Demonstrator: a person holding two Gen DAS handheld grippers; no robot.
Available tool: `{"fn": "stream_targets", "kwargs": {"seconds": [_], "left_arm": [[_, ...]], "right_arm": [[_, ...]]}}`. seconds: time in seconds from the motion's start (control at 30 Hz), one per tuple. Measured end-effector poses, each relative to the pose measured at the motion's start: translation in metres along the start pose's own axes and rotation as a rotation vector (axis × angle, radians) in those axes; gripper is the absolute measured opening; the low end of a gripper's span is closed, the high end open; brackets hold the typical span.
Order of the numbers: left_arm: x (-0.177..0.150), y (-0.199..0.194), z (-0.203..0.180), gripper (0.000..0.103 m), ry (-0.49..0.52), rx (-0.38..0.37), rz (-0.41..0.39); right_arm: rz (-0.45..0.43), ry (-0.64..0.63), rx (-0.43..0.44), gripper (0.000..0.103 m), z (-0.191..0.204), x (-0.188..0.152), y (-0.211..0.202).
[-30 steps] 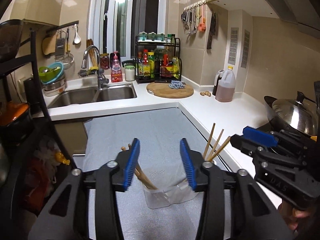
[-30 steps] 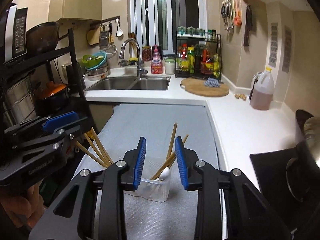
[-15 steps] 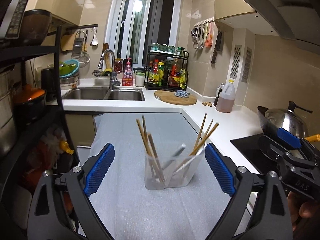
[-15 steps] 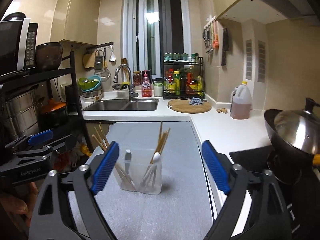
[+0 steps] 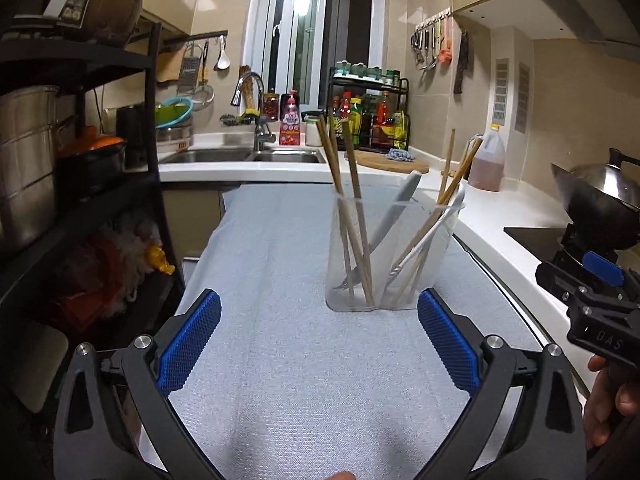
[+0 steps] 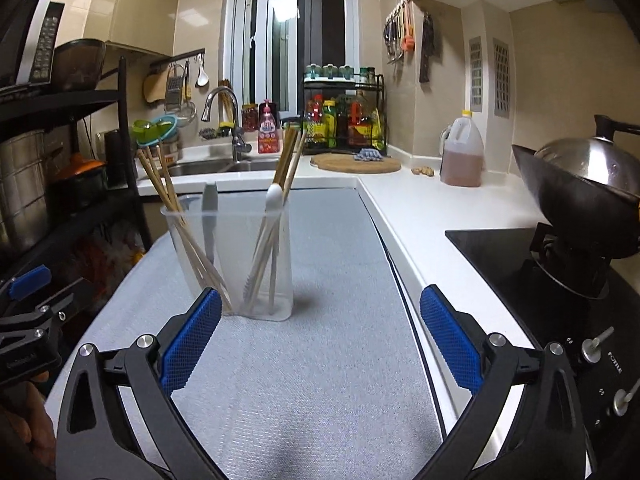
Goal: Organize utensils
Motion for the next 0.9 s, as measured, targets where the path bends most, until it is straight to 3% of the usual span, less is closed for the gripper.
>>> {"fn": "stream_targets", "kwargs": {"seconds": [0.13,0.9], "left_arm": [[-0.003,0.008,0.004,0.095,-0.042,-0.018,0.024],[-0.017,0.015,-0.011,0.095,-0.017,-0.026,0.032]], "right_arm": [[0.002,0.018,0.01,0.098,0.002,-0.005,0.003],[-0.004,0.011,0.003,0.098,0.001,-0.011,0.006]]}}
Point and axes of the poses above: each gripper's, at about its wrist camera, not at the fingertips, and y roughly the way its jaws point, z to its left, x to its top, the point moved 8 cm from there along y, roughly the way its jaws point, and after that the axes turned 11 degrees about z, right-handed, at the moved point
